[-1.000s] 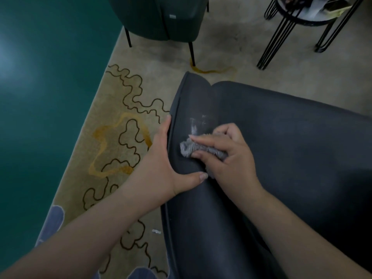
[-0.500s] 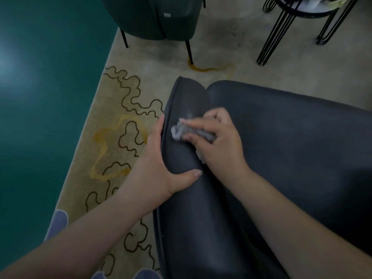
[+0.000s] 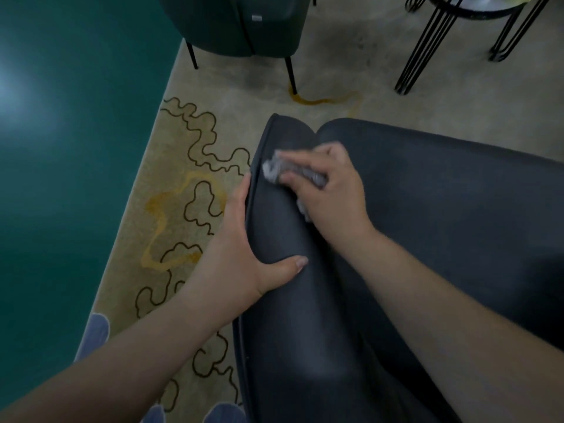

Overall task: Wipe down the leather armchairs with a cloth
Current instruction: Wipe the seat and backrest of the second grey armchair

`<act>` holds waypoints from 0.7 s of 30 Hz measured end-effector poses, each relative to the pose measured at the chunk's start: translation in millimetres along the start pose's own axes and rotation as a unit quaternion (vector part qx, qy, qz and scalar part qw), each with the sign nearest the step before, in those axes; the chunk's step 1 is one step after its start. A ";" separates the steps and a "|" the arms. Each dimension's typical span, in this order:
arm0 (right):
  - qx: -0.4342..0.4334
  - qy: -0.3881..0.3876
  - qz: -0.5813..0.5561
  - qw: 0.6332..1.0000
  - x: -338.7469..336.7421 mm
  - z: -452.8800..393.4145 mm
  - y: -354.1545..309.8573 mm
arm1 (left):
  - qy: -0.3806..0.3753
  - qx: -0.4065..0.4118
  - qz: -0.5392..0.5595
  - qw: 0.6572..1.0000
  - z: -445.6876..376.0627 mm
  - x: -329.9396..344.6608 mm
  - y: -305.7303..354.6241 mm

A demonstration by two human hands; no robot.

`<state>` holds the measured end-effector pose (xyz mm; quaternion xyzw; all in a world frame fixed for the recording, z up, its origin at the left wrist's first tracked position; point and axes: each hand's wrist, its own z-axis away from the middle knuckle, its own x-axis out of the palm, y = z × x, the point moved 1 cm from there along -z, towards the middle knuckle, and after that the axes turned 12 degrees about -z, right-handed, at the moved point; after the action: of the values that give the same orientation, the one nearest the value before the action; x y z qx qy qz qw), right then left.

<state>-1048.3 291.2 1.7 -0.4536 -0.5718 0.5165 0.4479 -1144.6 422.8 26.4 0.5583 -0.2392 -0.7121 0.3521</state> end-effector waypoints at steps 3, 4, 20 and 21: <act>0.039 0.054 0.013 0.998 1.5 -41.2 3.0 | -0.002 -0.001 -0.001 1.000 0.4 0.0 -0.3; 0.052 0.060 0.015 0.997 -0.1 -43.5 5.3 | 0.000 0.000 -0.001 1.000 1.2 0.2 -1.1; 0.100 0.093 -0.006 0.991 -2.6 -61.2 22.3 | 0.004 -0.005 -0.025 1.000 1.6 1.7 -0.9; 0.094 0.098 -0.017 0.991 -4.2 -43.9 18.8 | 0.004 -0.006 -0.026 1.000 1.6 1.9 -1.3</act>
<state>-1003.4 296.2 -14.4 -0.4478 -0.4819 0.5132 0.5513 -1146.7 422.1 24.7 0.5652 -0.2188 -0.7203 0.3374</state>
